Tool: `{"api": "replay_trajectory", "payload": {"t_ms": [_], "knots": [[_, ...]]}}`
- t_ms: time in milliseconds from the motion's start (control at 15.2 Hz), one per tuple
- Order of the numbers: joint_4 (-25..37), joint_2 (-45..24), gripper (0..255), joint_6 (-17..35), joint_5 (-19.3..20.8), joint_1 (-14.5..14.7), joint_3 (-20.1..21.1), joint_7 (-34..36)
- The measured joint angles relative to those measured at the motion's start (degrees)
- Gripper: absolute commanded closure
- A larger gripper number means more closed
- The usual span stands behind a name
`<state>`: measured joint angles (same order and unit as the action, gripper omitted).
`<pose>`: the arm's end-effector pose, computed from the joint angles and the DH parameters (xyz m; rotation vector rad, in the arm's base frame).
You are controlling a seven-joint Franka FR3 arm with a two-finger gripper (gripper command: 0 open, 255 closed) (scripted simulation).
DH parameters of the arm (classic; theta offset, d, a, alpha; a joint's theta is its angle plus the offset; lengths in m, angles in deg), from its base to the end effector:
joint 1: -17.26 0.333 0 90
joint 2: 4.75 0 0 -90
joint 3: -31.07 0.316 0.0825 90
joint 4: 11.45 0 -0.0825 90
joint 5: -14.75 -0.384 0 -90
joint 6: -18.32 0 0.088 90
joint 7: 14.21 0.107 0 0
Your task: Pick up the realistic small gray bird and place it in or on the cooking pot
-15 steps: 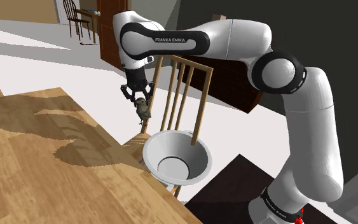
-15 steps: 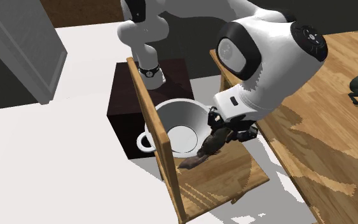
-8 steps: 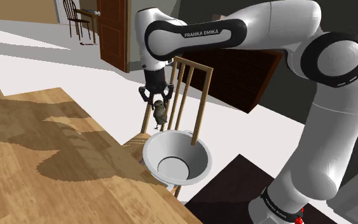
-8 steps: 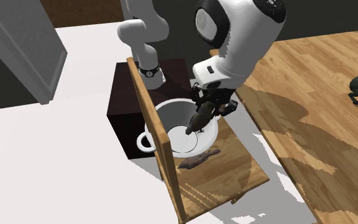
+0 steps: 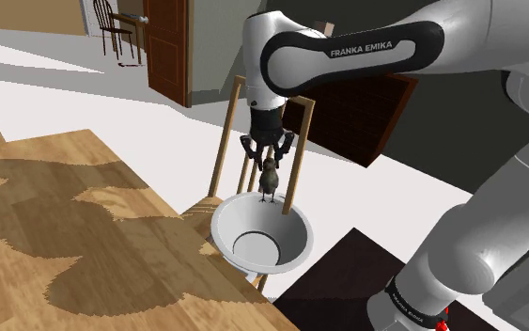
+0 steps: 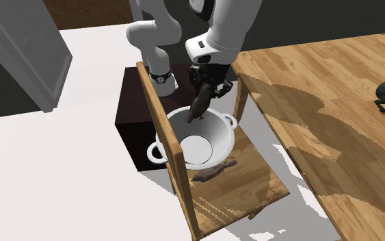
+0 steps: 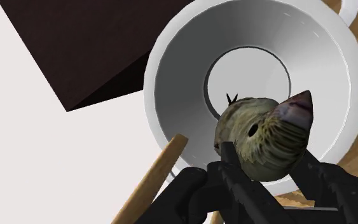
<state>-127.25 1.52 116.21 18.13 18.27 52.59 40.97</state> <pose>0.4647 0.1920 0.4794 2.8149 -0.8122 -0.1522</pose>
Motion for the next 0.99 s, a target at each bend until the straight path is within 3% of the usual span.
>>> {"api": "replay_trajectory", "payload": {"t_ms": [264,990], "knots": [[-4.14,2.66,255,1.72,-0.76,-0.11,-0.43,-0.84],[-10.13,0.19,255,9.93,0.13,-0.17,-0.17,0.29]]}}
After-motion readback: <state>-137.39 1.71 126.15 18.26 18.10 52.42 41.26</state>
